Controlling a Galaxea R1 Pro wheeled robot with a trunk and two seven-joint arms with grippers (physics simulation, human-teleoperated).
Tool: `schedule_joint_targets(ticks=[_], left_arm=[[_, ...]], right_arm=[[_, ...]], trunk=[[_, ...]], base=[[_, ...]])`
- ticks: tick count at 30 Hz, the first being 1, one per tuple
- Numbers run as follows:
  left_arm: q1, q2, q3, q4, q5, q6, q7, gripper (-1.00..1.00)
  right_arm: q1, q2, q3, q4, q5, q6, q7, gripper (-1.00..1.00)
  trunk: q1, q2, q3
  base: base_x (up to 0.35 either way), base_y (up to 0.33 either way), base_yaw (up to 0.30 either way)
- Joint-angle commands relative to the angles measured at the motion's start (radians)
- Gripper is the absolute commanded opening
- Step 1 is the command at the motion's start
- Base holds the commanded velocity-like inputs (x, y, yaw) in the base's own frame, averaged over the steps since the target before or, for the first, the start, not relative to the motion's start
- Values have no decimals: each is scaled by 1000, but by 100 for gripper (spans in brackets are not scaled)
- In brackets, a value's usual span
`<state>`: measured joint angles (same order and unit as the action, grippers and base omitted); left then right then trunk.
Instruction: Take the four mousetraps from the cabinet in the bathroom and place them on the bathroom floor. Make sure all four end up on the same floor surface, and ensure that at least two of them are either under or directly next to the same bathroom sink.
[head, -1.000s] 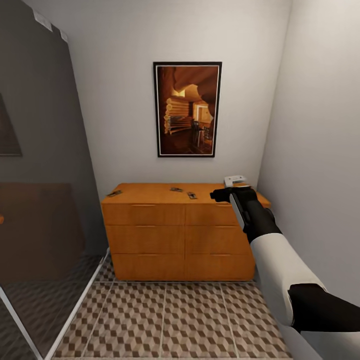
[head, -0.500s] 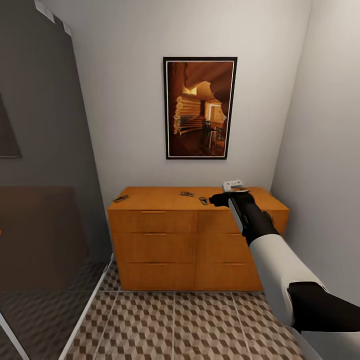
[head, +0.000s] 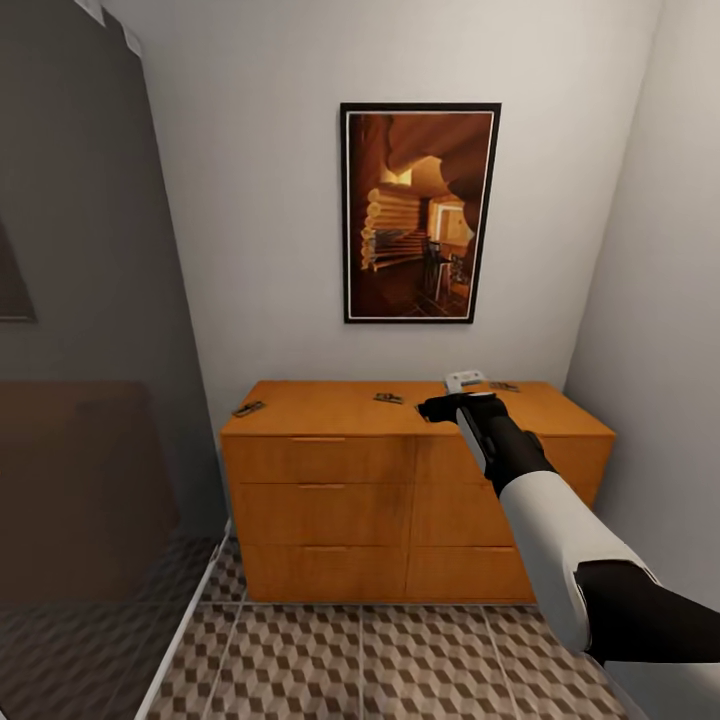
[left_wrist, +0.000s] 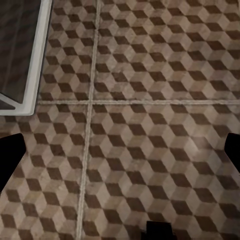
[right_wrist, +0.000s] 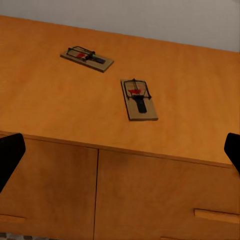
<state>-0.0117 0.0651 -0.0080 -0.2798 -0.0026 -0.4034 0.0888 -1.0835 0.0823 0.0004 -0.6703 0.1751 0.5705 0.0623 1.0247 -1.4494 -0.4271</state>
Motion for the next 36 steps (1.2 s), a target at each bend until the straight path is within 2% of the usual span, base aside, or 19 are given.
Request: schedule_joint_targets(ticks=[1, 20, 26, 32, 36], left_arm=[[-1, 0, -1, 1, 0, -3, 3, 100], [-1, -1, -3, 1, 0, -3, 3, 100], [-1, 0, -3, 2, 0, -3, 3, 100], [-1, 0, -3, 2, 0, -3, 3, 100], [-1, 0, -3, 2, 0, -3, 3, 100]], right_arm=[[0, 0, 0, -2, 10, 5, 7, 100], [1, -4, -2, -3, 10, 3, 10, 100], [1, -11, -3, -3, 8, -7, 14, 100], [1, -23, -6, -2, 6, -14, 91, 100], [1, -32, -6, -1, 7, -15, 110, 100]], trunk=[[0, -1, -1], [0, -1, -1], [0, -1, -1], [0, -1, -1], [0, -1, -1]], base=[[157, 16, 0], [244, 2, 0], [100, 0, 0], [13, 0, 0], [2, 0, 0]])
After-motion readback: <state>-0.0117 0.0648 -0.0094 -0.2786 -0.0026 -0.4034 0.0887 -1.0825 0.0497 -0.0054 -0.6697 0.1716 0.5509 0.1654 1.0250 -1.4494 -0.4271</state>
